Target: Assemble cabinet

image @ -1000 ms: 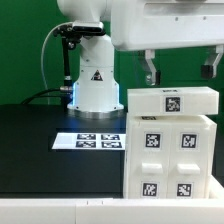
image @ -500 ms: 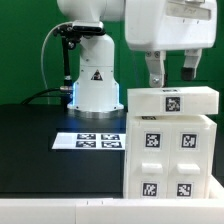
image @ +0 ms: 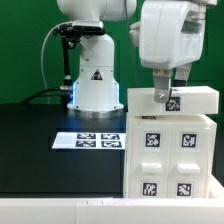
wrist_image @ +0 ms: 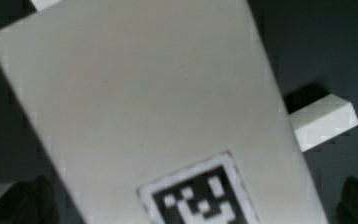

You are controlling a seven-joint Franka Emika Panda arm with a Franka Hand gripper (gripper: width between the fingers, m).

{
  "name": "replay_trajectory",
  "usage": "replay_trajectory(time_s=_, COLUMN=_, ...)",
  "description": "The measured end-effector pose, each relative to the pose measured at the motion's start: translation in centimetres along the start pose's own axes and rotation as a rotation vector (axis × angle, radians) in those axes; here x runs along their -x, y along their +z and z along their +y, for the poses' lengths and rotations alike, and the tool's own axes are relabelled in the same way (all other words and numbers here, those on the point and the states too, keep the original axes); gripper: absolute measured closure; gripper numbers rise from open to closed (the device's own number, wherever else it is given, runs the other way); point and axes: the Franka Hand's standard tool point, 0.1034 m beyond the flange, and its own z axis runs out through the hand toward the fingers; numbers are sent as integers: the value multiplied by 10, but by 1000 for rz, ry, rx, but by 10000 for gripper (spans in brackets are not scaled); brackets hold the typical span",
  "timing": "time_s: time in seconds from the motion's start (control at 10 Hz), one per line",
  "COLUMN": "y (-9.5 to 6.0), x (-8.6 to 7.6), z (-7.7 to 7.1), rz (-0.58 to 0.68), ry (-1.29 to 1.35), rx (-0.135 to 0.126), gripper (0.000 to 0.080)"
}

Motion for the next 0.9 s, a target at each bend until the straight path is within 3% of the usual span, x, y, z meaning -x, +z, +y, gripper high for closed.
replay_trajectory(time_s=0.1, y=0, x=1, z=0, rz=-1, ry=21, rx=0, gripper=2)
replay_trajectory(time_s=0.2, y=0, x=1, z=1, rz=-1, ry=22, rx=0, gripper=129)
replay_trajectory(time_s=0.3, y=0, x=1, z=1, rz=-1, ry=80, rx=0, gripper=129)
replay_trajectory(time_s=0.4, y=0, x=1, z=1, rz=-1, ry=184, rx=0, gripper=248)
replay_trajectory(time_s=0.6, y=1, x=1, z=1, rz=1, ry=333, rx=1, gripper=248)
replay_trajectory(time_s=0.9, y=1, x=-3, z=0, rz=19, ry=785, rx=15, gripper=248)
